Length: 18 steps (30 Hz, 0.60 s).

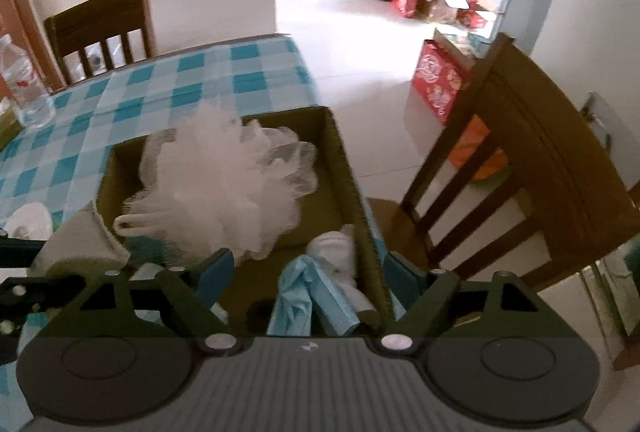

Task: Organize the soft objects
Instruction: 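Lower the sachet into the box with the left tool while the right tool releases the mask there, then withdraw both tools from the box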

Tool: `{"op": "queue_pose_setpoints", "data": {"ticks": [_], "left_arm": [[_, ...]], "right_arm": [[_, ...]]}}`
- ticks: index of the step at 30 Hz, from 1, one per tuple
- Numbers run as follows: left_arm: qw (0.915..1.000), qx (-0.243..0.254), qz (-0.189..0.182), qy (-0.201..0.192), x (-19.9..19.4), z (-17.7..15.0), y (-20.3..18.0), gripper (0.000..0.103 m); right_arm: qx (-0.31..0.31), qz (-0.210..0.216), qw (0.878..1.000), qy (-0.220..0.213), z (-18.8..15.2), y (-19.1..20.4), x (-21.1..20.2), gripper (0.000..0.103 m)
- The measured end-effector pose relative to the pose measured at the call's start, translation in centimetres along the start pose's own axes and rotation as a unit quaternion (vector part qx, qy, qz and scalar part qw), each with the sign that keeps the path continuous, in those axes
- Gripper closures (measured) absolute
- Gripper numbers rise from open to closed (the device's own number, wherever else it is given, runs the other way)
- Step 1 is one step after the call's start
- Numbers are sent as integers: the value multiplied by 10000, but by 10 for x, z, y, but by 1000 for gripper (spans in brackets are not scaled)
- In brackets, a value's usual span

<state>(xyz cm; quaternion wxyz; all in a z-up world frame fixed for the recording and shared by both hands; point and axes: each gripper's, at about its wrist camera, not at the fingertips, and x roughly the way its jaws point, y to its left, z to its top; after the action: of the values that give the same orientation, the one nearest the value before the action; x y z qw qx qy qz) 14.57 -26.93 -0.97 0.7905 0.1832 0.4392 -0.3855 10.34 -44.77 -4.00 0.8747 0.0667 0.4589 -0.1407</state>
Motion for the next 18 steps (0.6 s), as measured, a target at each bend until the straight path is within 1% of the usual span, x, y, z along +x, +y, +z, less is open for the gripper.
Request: {"op": "queue_pose_setpoints", "data": {"ticks": [1, 2, 3, 4, 5, 6, 8, 12, 15, 18], "left_arm": [[10000, -50, 51, -19, 5, 1, 0, 75], [9999, -89, 118, -70, 9, 2, 1, 66], [9996, -99, 205, -137, 12, 3, 1, 41], [9993, -102, 287, -196, 14, 3, 1, 26], [9989, -109, 354, -270, 16, 3, 1, 6], [9982, -143, 437, -378, 16, 3, 1, 4], [9958, -172, 587, -688, 11, 0, 0, 4], [9901, -290, 963, -974, 0, -6, -2, 4], [9875, -501, 1144, -960, -10, -16, -3, 4], [9868, -722, 1233, -759, -21, -28, -5, 4]], "right_arm": [[33, -10, 10000, -6, -1, -1, -1, 17], [61, -4, 10000, -8, -3, -3, -1, 17], [74, 10, 10000, -9, -4, -4, -3, 17], [73, 15, 10000, -15, -5, -4, -4, 16], [62, 7, 10000, -34, -7, -4, -5, 16], [49, -8, 10000, -43, -7, -4, -6, 15], [32, -30, 10000, -56, -10, -3, -8, 14], [101, -87, 9999, -23, -17, 1, -13, 10], [176, -184, 9997, 40, -23, 6, -16, 8], [287, -293, 9991, 137, -33, 12, -22, 6]]}}
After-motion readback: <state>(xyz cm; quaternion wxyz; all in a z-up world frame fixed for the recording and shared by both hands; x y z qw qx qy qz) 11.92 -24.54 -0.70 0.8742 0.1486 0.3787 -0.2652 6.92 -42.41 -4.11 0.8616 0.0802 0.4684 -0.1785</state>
